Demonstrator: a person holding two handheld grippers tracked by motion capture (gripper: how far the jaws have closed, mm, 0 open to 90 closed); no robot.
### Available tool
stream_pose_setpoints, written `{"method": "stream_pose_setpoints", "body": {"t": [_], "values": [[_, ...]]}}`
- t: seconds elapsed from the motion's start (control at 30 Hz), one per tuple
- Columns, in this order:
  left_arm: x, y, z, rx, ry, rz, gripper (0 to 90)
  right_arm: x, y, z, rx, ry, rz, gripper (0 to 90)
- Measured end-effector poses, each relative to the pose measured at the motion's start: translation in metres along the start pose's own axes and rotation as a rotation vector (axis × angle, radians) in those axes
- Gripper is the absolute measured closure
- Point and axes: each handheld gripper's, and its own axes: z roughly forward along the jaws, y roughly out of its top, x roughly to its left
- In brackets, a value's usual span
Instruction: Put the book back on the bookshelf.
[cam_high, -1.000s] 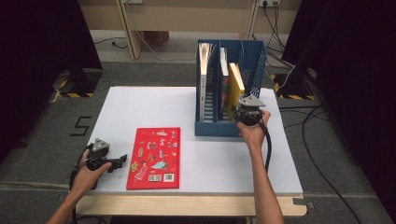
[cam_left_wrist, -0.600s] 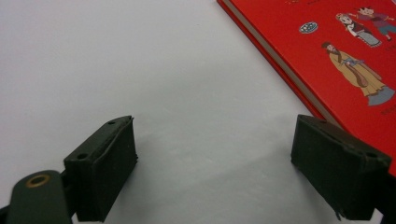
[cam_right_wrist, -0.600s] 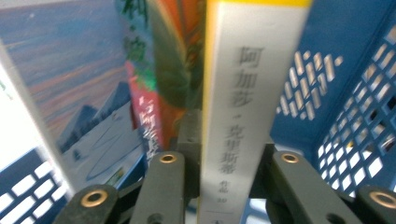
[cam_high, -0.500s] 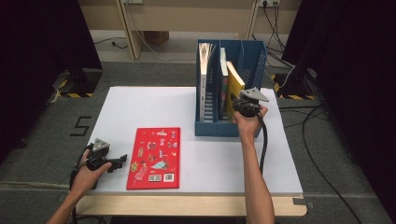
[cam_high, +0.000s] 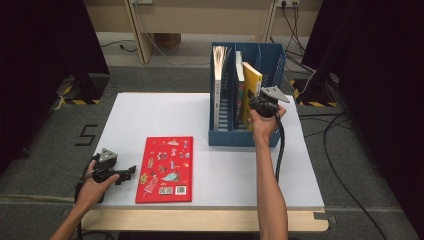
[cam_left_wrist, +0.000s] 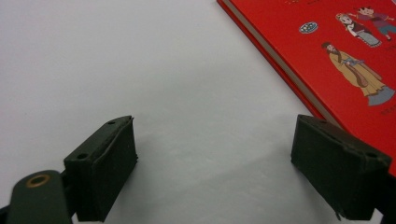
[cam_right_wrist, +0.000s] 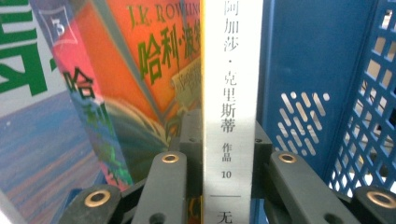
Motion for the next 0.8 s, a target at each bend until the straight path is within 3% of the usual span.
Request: {"method": "stream_pose_setpoints", "body": {"t": [0.47, 0.8], "values": [[0.000, 0.000, 0.000, 0.002, 0.001, 0.003, 13.1, 0.002, 0.015, 0.018, -0.056, -0.030, 0.003, 75.7], [0.000, 0.000, 0.000, 0.000, 0.002, 0.003, 13.4, 0.003, 0.002, 0.024, -0.029, -0.043, -0.011, 75.6]]}}
